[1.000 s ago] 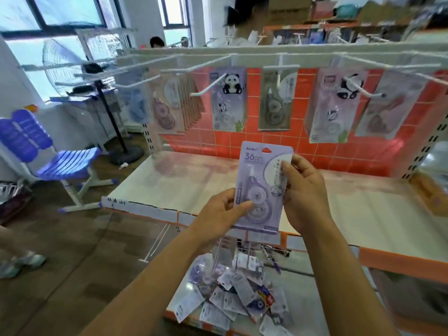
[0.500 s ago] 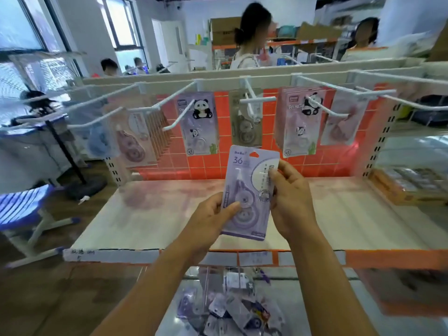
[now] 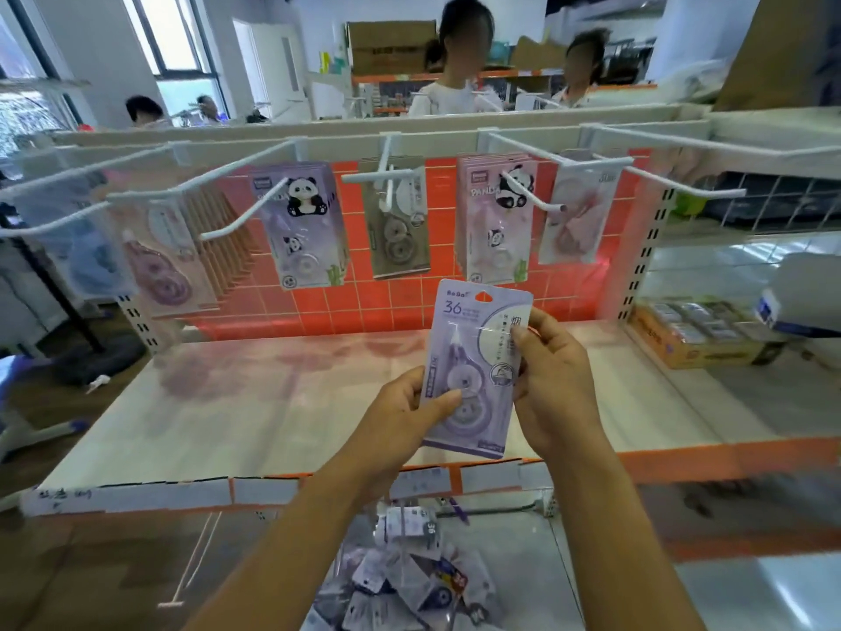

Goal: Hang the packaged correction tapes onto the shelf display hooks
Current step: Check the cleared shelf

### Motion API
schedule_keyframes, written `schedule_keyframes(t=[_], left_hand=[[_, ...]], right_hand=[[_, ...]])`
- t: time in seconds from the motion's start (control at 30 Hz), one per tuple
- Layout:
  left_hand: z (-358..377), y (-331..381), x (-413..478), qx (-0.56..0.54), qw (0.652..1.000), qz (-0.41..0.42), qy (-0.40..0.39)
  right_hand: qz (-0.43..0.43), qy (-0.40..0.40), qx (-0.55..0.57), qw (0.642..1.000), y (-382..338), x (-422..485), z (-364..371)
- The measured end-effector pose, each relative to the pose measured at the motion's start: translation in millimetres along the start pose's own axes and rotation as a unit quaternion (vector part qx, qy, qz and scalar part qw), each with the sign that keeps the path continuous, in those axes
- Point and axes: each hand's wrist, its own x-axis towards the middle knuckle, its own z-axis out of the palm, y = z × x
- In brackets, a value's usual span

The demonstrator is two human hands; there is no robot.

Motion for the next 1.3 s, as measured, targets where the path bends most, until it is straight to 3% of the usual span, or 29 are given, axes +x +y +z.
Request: schedule_keyframes(t=[0.47,0.97,1.3], left_hand=[[8,-15,-25,-0.018,1.000,-0.012,0.013],[-132,-30,-162,0.016,0.996,-0.065,0.051],[-155,-92,-194,0.057,0.988,-0.144,0.000]], right_hand=[[0.023,-0.009,-0.027,0.999,4,-29,-10],[0.037,-0.091,-0.063,0.993,71,-146,119],[0.141,-0.035,-0.105,0.984,130,-183,107]])
